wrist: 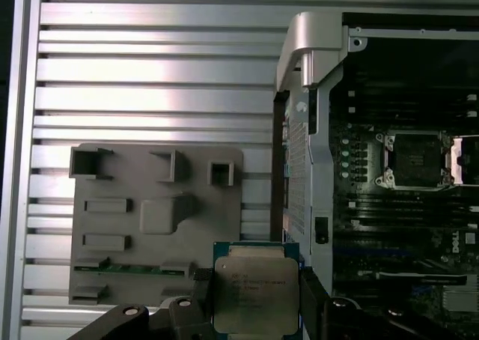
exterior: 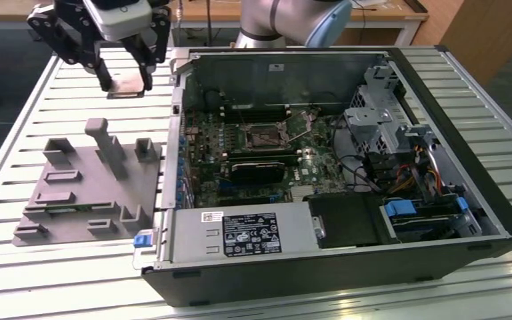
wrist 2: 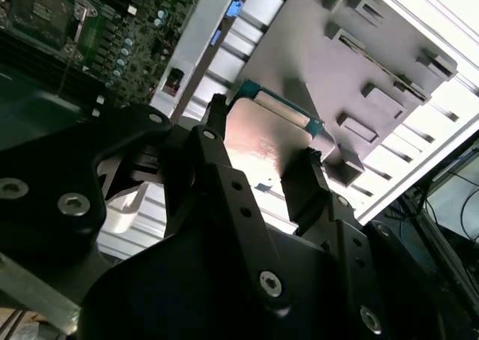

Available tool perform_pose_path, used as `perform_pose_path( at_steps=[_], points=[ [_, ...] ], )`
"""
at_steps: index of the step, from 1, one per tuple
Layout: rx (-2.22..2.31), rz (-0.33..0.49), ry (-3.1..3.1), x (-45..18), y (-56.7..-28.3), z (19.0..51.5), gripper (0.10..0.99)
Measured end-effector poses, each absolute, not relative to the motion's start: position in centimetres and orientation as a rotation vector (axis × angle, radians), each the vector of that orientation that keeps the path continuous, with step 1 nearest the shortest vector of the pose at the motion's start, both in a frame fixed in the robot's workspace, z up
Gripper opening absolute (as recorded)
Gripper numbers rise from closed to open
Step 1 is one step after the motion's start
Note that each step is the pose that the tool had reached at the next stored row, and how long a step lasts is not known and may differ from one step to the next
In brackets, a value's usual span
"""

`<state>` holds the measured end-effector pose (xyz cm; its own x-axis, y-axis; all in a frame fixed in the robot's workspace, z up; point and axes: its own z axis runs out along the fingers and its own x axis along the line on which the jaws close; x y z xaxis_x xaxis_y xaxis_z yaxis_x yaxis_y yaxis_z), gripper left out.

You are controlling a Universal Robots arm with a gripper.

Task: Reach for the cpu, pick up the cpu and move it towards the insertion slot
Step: 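Pick up the cpu and move it towards the insertion slot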

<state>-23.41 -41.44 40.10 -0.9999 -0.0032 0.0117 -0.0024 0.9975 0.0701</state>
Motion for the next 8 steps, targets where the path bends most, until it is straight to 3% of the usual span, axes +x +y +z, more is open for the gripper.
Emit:
perform_pose_path(
  at_steps=[8],
  points=[
    [0.004, -0.11, -3.128, -21.0, -41.4, 40.1, 0.545]
  ],
)
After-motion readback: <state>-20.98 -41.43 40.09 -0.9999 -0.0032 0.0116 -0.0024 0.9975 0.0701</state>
